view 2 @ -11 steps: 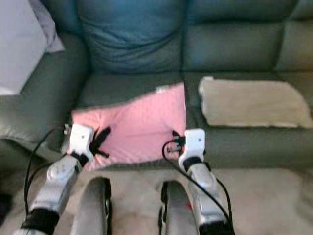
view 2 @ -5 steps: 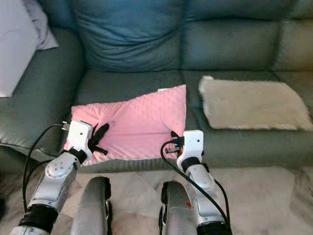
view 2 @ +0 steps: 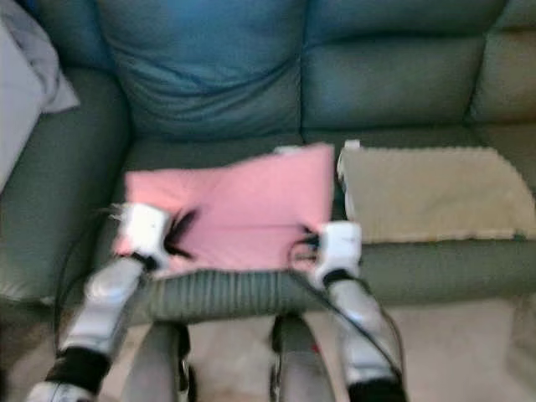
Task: Move the pillow to the sofa
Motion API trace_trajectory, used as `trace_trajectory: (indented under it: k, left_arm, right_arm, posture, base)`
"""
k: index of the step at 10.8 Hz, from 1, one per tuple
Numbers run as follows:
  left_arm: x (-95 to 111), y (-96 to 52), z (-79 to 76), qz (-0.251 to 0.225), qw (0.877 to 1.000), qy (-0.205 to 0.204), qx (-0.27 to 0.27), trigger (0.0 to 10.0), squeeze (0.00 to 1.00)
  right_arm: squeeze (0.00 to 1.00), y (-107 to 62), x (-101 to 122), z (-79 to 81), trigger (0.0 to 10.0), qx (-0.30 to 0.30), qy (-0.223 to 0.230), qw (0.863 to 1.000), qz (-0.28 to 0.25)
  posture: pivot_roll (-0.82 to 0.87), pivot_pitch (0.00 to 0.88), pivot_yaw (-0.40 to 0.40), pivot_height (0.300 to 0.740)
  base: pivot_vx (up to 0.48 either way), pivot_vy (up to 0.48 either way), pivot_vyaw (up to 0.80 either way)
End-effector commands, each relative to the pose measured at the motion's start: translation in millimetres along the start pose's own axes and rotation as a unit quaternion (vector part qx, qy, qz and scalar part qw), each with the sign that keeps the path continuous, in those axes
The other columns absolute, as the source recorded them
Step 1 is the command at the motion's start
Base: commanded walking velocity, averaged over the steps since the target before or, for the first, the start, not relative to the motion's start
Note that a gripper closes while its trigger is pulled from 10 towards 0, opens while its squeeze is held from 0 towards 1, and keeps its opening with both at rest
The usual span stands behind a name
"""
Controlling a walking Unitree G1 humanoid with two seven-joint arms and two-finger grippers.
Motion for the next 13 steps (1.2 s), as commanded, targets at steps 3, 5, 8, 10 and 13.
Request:
trace_trajectory:
  k: [3, 5, 8, 10, 13]
  left_arm:
    - [-15, -12.7, 12.3, 0.029, 0.999, 0.027, 0.019, 10.0, 0.0]
    - [-19, -9.9, 22.0, 0.04, 0.997, 0.06, 0.014, 10.0, 0.0]
    - [-10, 3.6, 34.9, 0.038, 0.994, 0.105, -0.003, 10.0, 0.0]
    - [-1, 22.9, 39.5, 0.037, 0.988, 0.153, -0.005, 10.0, 0.0]
    - [26, 60.9, 32.9, 0.016, 0.983, 0.181, -0.014, 10.0, 0.0]
  right_arm:
    - [0.0, -3.4, -3, 8.7, 10.0, 0.006, 0.012, 1.0, 0.001]
    - [0.0, 2.0, 5, 3.9, 10.0, -0.004, 0.033, 0.999, 0.003]
    - [0.0, 14.3, 13, -8.5, 10.0, -0.023, 0.052, 0.998, 0.019]
    - [0.0, 24.7, 20, -14.9, 10.0, -0.032, 0.065, 0.997, 0.024]
    - [0.0, 42.5, 41, -31.7, 10.0, -0.049, 0.062, 0.997, 0.018]
  posture:
    - [-0.03, 0.206, -0.018, 0.626]
    - [-0.02, 0.285, -0.009, 0.626]
    - [-0.01, 0.383, 0.012, 0.626]
    - [-0.01, 0.437, 0.022, 0.626]
    - [-0.02, 0.478, 0.021, 0.626]
  base:
    - [0.0, 0.0, 0.0]
    - [0.0, 0.0, 0.0]
    - [0.0, 0.0, 0.0]
    - [0.0, 0.0, 0.0]
    - [0.0, 0.0, 0.0]
Point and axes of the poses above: a point about 5 cm out from each wrist's last joint towards the gripper, its own y axis pointing out of the wrist towards the gripper, its own x axis along the axis of the wrist's last joint, z = x × y, the point moved 3 cm from there along y, pointing out of the wrist towards the gripper, and after that the axes turned 15 degrees about y, right-handed, at the moved point
